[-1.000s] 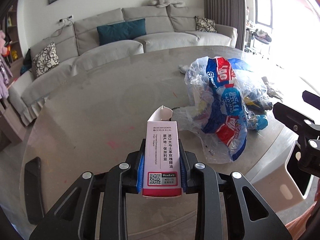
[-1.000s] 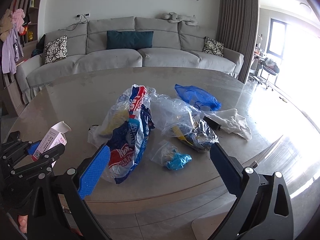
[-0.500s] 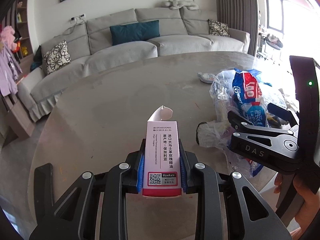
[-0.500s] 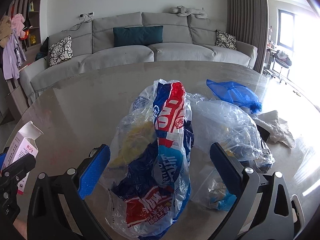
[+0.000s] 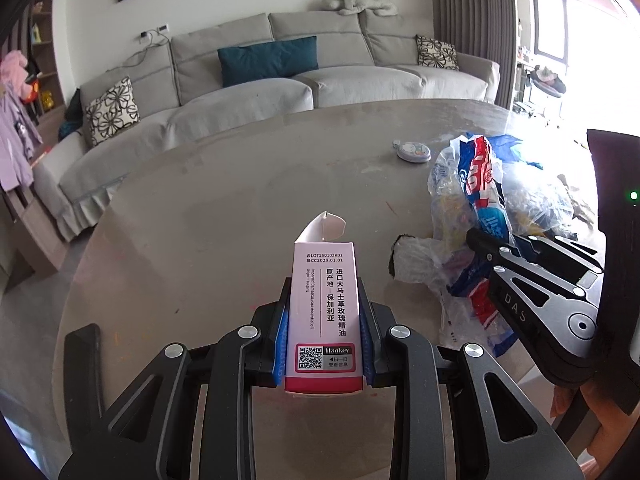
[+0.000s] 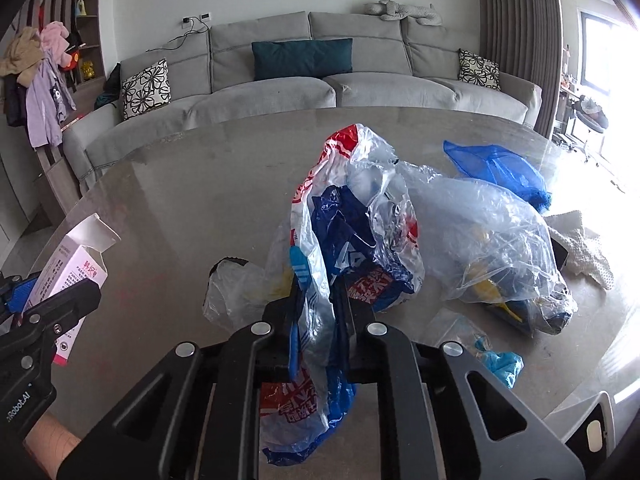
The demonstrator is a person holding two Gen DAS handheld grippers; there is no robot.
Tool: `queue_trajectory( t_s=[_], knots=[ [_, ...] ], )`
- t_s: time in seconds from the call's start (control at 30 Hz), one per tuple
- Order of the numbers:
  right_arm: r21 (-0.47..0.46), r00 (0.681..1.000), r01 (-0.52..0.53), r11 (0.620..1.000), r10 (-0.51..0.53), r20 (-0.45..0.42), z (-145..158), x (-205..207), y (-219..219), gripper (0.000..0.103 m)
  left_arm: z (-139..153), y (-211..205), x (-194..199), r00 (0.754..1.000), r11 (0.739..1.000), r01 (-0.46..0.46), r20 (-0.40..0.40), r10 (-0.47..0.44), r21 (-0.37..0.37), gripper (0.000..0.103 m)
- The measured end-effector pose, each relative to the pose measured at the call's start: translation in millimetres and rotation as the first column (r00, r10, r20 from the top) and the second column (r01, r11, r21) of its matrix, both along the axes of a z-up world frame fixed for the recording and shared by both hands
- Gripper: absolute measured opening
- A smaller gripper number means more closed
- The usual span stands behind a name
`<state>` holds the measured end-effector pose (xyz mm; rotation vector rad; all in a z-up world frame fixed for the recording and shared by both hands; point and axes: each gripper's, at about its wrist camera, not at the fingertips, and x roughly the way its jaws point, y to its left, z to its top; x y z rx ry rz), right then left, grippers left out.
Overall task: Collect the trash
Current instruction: 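Grasp the red-and-blue printed plastic bag with the right tool and lift it, then carry the printed bag with the right tool and the box with the left tool to the white bin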
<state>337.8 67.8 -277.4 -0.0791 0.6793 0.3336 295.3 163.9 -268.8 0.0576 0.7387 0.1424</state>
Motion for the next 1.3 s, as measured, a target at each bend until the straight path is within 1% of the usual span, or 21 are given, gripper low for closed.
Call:
queue_trajectory(
  t_s=[0.13, 0.27, 0.43, 0.6, 0.77, 0.9, 1.0, 1.17, 1.23, 1.3],
  knots=[
    [-0.015, 0.993, -0.015, 1.0, 0.017, 0.114, 36, -25, -7, 0.014, 15, -10, -7, 0.999, 1.0, 0.012, 0.034, -0.012, 0.008, 0.029],
    [0.002, 0.978, 0.001, 1.0, -0.001, 0.208, 75, -51, -33, 0.013, 33, -26, -12, 0.997, 0.999, 0.041, 0.069, -0.04, -0.001, 0.029],
    [0.014, 0.953, 0.082, 0.997, -0.083, 0.29, 109, -84, -89, 0.013, 50, -63, -20, 0.987, 0.993, 0.118, 0.107, -0.116, -0.013, 0.029],
    [0.003, 0.925, 0.2, 0.98, -0.19, 0.33, 121, -116, -151, 0.013, 59, -125, -26, 0.964, 0.972, 0.236, 0.13, -0.232, -0.017, 0.029],
    [-0.003, 0.895, 0.314, 0.949, -0.295, 0.335, 121, -146, -209, 0.013, 66, -196, -37, 0.924, 0.933, 0.358, 0.147, -0.353, -0.014, 0.029],
    [-0.015, 0.862, 0.398, 0.917, -0.368, 0.349, 112, -170, -246, 0.013, 66, -250, -47, 0.887, 0.898, 0.44, 0.16, -0.432, -0.01, 0.029],
    [-0.01, 0.842, 0.45, 0.893, -0.42, 0.339, 104, -181, -274, 0.013, 63, -287, -53, 0.863, 0.873, 0.488, 0.157, -0.48, -0.014, 0.029],
    [0.008, 0.805, 0.532, 0.847, -0.509, 0.305, 81, -196, -321, 0.013, 48, -343, -62, 0.827, 0.835, 0.551, 0.135, -0.546, 0.001, 0.029],
    [0.017, 0.797, 0.553, 0.833, -0.536, 0.278, 69, -200, -338, 0.013, 40, -361, -64, 0.814, 0.82, 0.572, 0.122, -0.568, 0.004, 0.029],
    [0.014, 0.789, 0.569, 0.822, -0.55, 0.275, 55, -203, -350, 0.013, 32, -372, -66, 0.803, 0.81, 0.587, 0.124, -0.583, 0.006, 0.029]
  ],
)
